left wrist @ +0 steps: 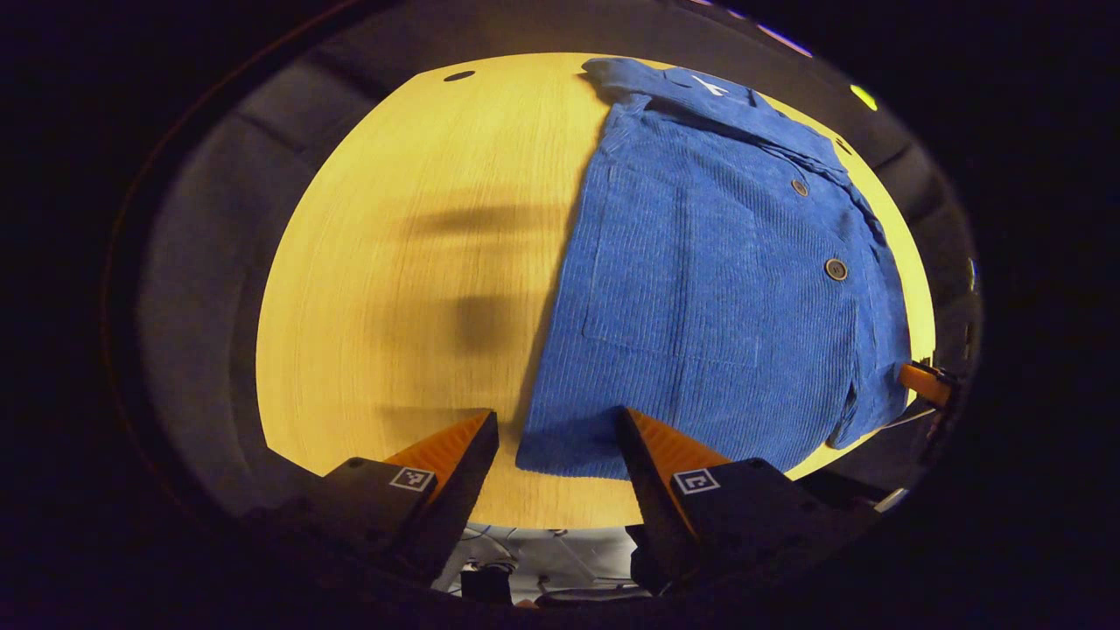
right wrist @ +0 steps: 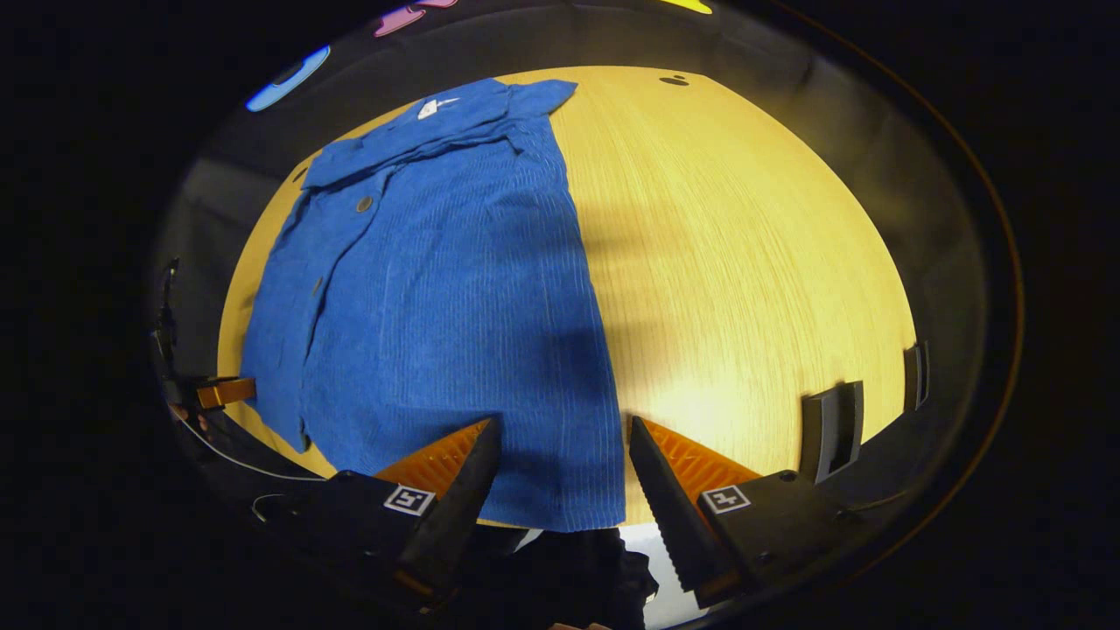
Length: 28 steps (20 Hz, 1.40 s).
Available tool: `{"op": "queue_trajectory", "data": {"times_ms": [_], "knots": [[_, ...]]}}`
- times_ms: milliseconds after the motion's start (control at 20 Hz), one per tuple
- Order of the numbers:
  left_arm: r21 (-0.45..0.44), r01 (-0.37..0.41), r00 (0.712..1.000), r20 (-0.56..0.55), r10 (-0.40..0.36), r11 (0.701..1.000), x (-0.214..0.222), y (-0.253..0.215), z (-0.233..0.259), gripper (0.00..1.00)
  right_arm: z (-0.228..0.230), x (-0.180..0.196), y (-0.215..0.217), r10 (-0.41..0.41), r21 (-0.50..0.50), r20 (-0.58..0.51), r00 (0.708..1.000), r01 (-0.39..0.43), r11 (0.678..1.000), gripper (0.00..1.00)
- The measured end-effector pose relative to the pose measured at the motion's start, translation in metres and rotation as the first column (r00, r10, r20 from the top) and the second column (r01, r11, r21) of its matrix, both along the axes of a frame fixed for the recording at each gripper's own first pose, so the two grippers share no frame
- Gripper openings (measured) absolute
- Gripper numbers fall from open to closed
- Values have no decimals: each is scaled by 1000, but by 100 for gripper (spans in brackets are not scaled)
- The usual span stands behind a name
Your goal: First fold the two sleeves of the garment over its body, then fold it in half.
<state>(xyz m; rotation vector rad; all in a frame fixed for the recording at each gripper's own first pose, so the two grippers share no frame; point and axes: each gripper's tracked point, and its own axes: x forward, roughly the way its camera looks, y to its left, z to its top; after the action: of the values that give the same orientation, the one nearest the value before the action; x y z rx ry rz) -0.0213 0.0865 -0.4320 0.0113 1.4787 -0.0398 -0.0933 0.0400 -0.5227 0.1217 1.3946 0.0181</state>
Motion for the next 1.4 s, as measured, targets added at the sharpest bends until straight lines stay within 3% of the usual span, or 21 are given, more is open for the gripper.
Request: {"op": "queue_trajectory", "data": {"times_ms": [50, 150, 300, 400, 450, 600, 650, 750, 1000, 1100, 1400], "knots": [[2, 11, 1000, 11, -11, 1000, 1, -1, 1, 74, -2, 4, 1, 4, -1, 14, 1000, -4, 1000, 89], [9, 15, 1000, 20, -15, 1000, 1, -2, 0, 71, -5, 2, 0, 35, -23, 4, 999, -35, 999, 93], [7, -32, 998, 48, 32, 999, 0, -3, 1, 71, -7, -1, 4, 65, -69, 17, 998, -64, 996, 87], [4, -28, 998, 56, 27, 1000, -3, -8, -4, 70, -7, -1, 6, 27, -66, 0, 1000, -27, 997, 96], [0, -15, 999, 53, 15, 1000, -4, -12, -4, 58, -5, -4, 10, 28, -54, -17, 999, -29, 998, 86], [20, 24, 998, 56, -26, 1000, 0, -23, -3, 19, -6, 2, 18, -3, -6, -14, 1000, 3, 1000, 6], [25, 46, 997, 61, -48, 999, 1, -24, -2, 6, -6, -1, 19, 12, 9, -39, 999, -12, 1000, 6], [-41, 35, 999, 40, -34, 999, -1, -35, 2, 0, 2, 1, 23, -26, 52, -54, 998, 29, 998, 6], [-177, -6, 988, 150, 33, 984, 30, -32, 60, 0, 60, 42, 25, -112, 122, 58, 992, 104, 987, 5], [-232, 5, 979, 198, 42, 973, 52, -33, 91, 0, 87, 65, 31, -118, 146, 113, 987, 101, 984, 5], [-291, 67, 935, 352, 42, 954, 133, -26, 176, 0, 164, 148, 46, -111, 154, 264, 958, 72, 985, 6]]}}
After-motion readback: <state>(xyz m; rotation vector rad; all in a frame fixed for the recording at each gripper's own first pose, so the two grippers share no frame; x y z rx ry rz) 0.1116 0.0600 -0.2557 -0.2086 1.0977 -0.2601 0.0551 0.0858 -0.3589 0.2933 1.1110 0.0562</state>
